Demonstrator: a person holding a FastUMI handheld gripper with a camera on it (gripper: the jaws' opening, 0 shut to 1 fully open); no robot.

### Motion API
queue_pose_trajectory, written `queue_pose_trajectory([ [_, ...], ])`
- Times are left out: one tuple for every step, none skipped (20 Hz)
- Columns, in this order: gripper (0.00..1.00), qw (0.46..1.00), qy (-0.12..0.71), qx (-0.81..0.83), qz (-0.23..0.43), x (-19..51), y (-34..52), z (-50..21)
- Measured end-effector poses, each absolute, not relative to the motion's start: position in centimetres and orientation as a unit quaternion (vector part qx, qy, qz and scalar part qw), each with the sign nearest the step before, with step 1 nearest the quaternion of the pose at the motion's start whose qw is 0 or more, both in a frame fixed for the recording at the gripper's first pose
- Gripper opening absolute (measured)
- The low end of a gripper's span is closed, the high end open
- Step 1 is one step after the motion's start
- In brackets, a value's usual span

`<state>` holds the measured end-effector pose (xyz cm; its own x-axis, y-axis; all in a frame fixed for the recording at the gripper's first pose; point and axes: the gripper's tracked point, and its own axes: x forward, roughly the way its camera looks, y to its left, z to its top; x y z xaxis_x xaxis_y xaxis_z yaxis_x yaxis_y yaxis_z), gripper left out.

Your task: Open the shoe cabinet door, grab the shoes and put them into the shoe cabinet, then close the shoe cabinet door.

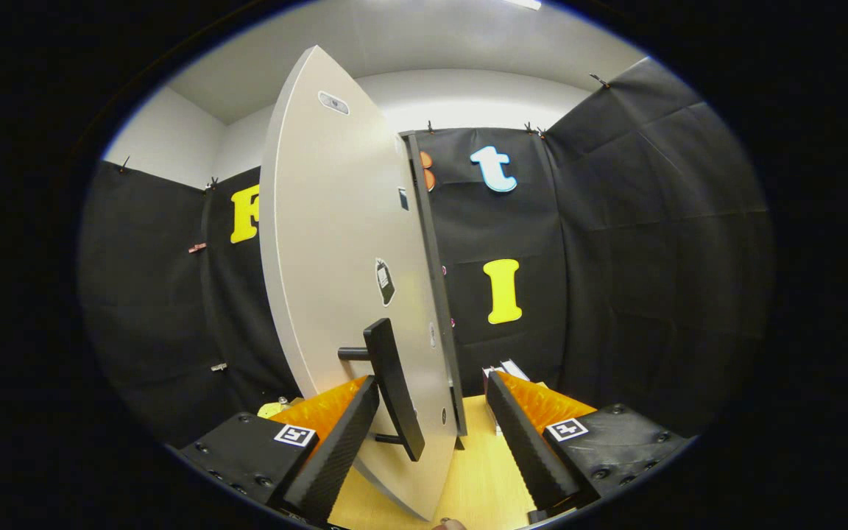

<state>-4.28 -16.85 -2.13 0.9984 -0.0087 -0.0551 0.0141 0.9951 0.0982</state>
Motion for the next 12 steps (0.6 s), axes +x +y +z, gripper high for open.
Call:
queue_pose_trajectory([
  [0.98,0.998,0.029,0.049,-0.004,-4.0,-16.0,-2.4],
  [0.98,0.998,0.030,0.050,-0.002,-3.7,-15.1,-2.5],
  [0.98,0.998,0.031,0.052,-0.001,-3.4,-14.2,-2.6],
  [0.98,0.998,0.032,0.055,0.000,-3.0,-13.3,-2.7],
  [0.98,0.998,0.034,0.057,0.000,-2.7,-12.5,-3.0],
  [0.98,0.998,0.034,0.058,0.000,-2.3,-11.7,-3.0],
  [0.98,0.998,0.033,0.058,0.000,-1.9,-11.0,-3.1],
  [0.98,0.998,0.034,0.057,0.001,-1.6,-10.3,-3.2],
  [0.98,0.998,0.034,0.058,0.002,-1.2,-9.5,-3.3],
  [0.98,0.998,0.034,0.060,0.004,-0.9,-8.8,-3.5],
  [0.98,0.997,0.035,0.062,0.006,-0.5,-8.1,-3.6],
  [0.98,0.997,0.035,0.063,0.008,-0.2,-7.5,-3.7],
])
